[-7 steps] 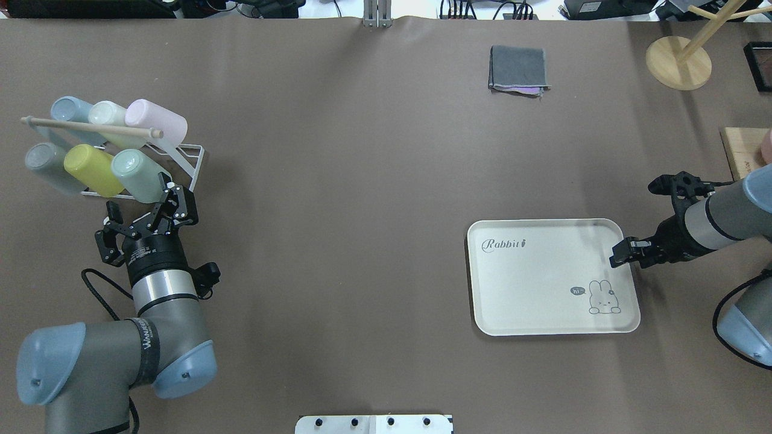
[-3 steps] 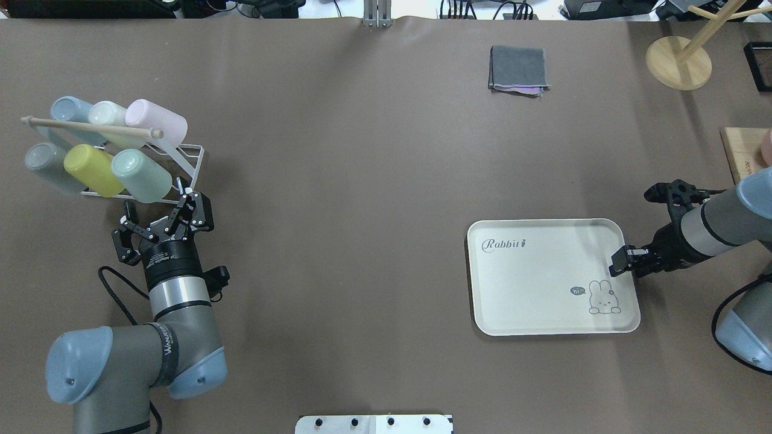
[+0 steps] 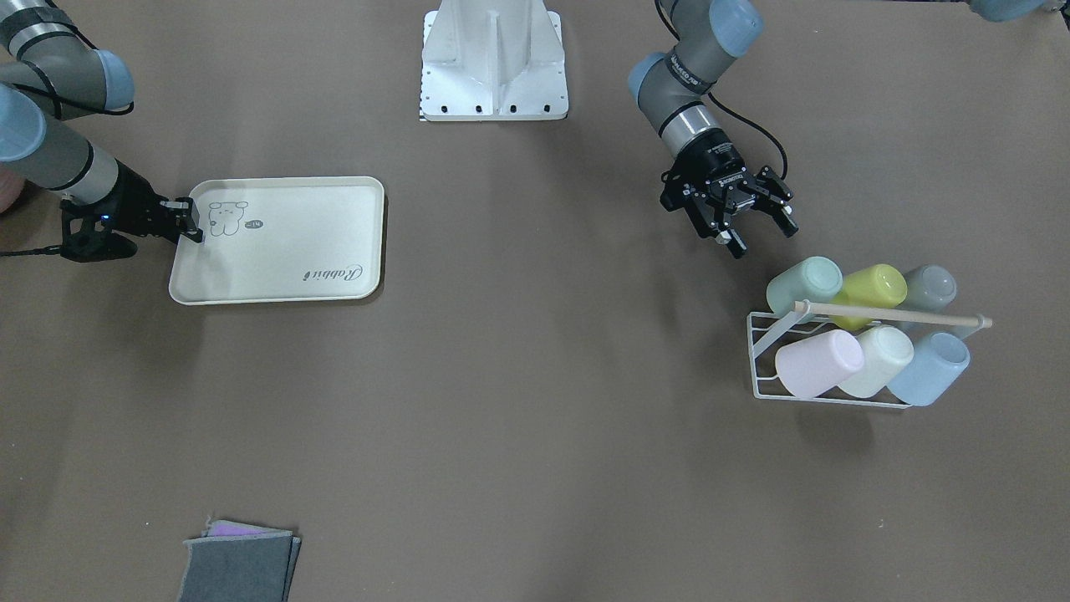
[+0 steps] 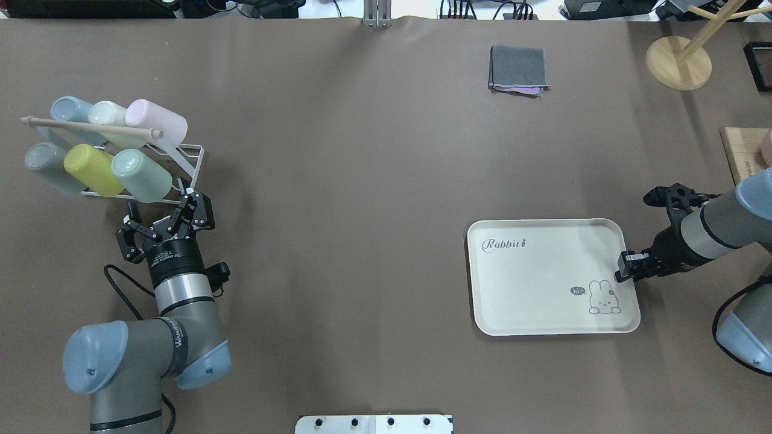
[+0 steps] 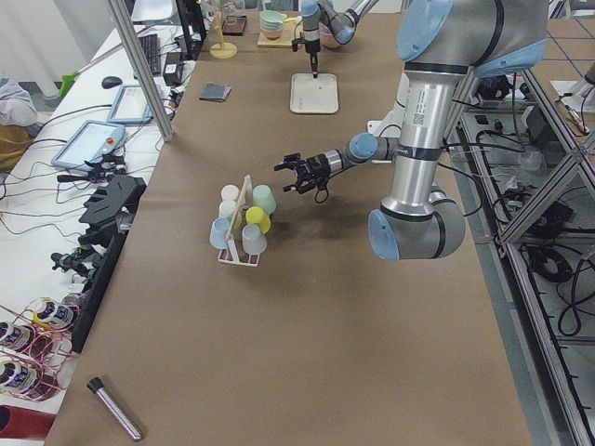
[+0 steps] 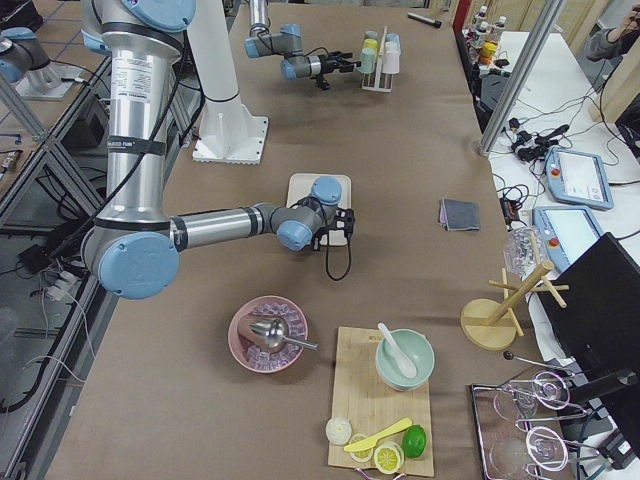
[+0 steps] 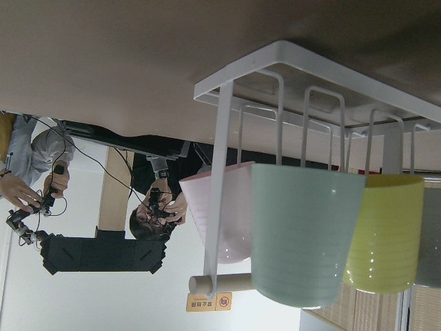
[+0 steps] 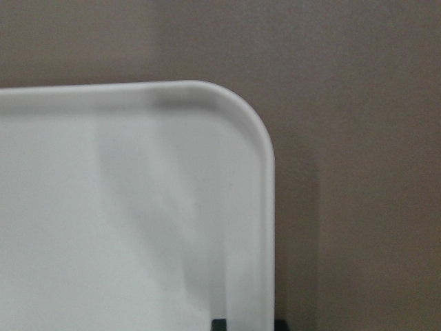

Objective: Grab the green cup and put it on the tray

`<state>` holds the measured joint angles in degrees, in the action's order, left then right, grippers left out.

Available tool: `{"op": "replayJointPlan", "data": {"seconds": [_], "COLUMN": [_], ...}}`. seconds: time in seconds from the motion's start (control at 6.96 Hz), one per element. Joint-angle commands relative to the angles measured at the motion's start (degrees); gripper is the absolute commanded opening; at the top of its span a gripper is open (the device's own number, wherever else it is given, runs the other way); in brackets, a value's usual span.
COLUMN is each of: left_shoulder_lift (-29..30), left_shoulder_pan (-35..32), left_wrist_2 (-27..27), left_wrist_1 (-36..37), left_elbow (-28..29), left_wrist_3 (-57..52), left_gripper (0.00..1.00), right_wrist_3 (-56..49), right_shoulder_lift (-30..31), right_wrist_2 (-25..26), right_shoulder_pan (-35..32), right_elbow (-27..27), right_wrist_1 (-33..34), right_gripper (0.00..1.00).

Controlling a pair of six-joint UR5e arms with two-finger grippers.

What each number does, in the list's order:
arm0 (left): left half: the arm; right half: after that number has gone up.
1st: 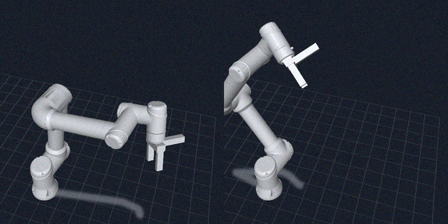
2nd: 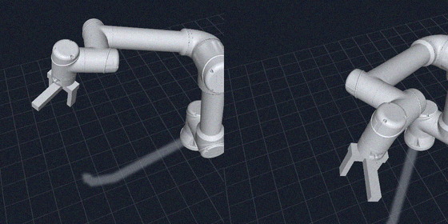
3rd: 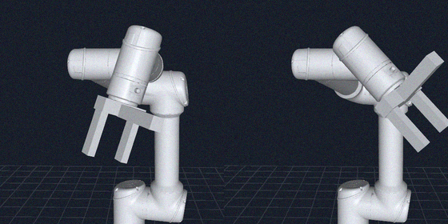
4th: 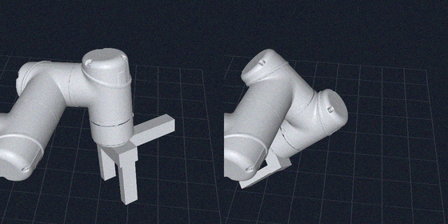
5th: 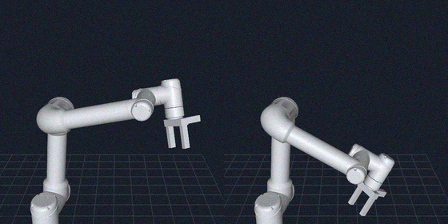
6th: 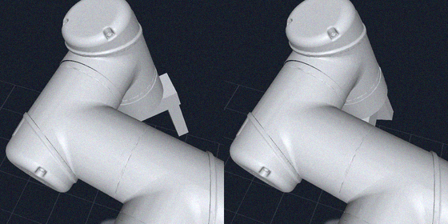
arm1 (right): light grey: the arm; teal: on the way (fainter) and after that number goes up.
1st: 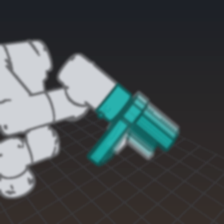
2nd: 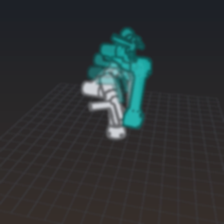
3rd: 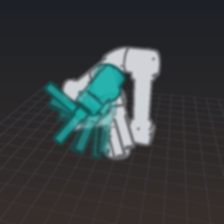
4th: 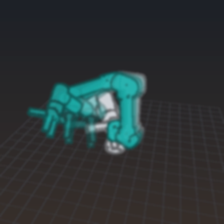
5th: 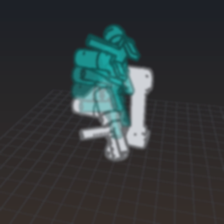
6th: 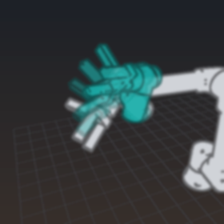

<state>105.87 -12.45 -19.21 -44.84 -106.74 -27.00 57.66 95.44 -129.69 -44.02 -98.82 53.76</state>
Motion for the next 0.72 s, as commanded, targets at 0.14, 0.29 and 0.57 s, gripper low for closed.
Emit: {"op": "replayJointPlan", "data": {"seconds": [0.14,0.29,0.57], "left_shoulder_lift": [1.7,1.6,1.3], "left_shoulder_pan": [-1.4,-3.3,-4.3], "left_wrist_2": [0.1,1.4,3.5], "left_wrist_1": [0.5,0.5,1.1], "left_elbow": [4.1,4.9,5.6], "left_wrist_3": [3.6,3.5,3.6], "left_gripper": [0.97,0.97,0.96], "right_wrist_3": [-0.2,-0.2,-0.4], "right_shoulder_lift": [-0.1,-0.3,-1.3], "right_wrist_2": [-0.1,-0.7,-3.8], "right_shoulder_pan": [0.3,0.2,-3.1], "right_elbow": [0.2,0.0,-0.7], "right_wrist_1": [-0.1,-0.1,-0.4], "right_gripper": [0.0,0.0,0.0]}}
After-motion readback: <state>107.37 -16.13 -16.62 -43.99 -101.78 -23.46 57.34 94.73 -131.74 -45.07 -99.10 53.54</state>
